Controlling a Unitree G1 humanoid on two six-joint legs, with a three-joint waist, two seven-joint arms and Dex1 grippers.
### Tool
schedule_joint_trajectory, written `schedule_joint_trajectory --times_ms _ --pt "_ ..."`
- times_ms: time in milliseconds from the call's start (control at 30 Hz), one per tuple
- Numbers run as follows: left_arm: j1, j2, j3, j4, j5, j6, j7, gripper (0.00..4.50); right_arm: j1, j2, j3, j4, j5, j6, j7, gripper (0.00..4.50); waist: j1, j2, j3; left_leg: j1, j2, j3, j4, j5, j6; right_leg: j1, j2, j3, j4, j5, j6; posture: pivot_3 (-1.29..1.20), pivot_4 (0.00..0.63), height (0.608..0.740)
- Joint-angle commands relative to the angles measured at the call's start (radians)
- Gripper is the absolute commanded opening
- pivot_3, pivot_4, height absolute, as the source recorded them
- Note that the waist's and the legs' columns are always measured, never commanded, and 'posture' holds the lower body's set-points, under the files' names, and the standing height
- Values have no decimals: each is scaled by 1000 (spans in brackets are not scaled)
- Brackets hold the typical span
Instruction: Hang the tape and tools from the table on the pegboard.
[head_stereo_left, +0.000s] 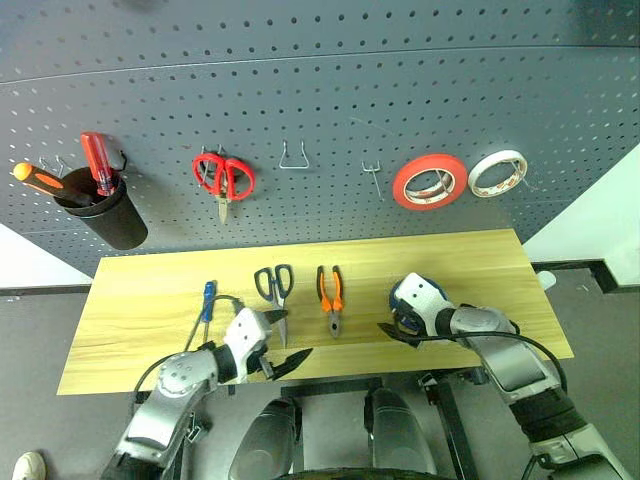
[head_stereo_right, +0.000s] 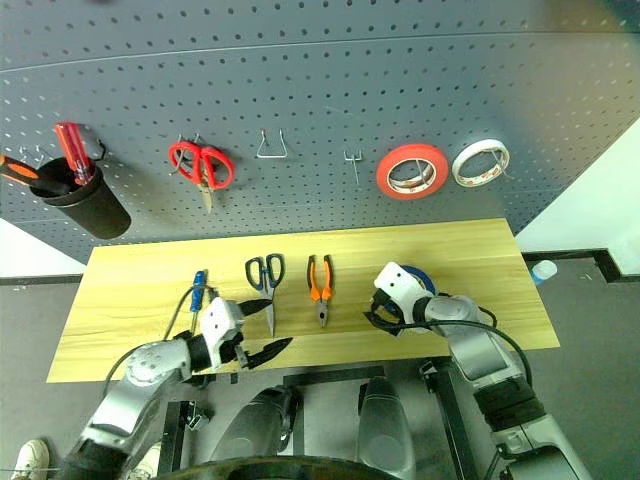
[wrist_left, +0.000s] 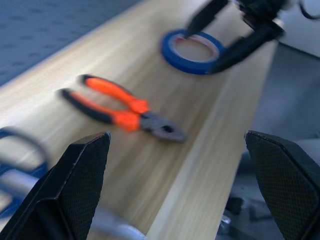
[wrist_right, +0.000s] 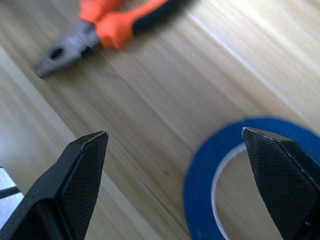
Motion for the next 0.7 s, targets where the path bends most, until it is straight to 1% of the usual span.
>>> schedule_joint_trajectory --times_ms 33,300,467,700 --pt "-55 -3 -36 51 39 -21 -16 4500 -19 0 -10 27 1 16 -12 4460 -3 0 -1 1 0 1 0 0 0 0 0 1 0 0 0 -68 129 738" --pt "-104 -15 -50 105 53 -10 -27 4500 -82 32 22 169 -23 2 -43 4460 -9 0 -5 3 2 13 3 0 0 -1 3 13 -1 5 3 -94 112 738" --pt "-108 -16 -46 111 63 -7 -24 4500 -98 36 34 217 -21 25 -28 4460 -7 -1 -9 1 1 17 11 -1 2 -1 3 17 -1 9 5 -82 103 738" --pt "-104 -25 -30 105 52 -8 -13 4500 -113 32 64 269 -43 40 -24 4460 -8 -1 -27 2 1 20 12 -1 3 0 4 19 -1 12 6 -76 94 738"
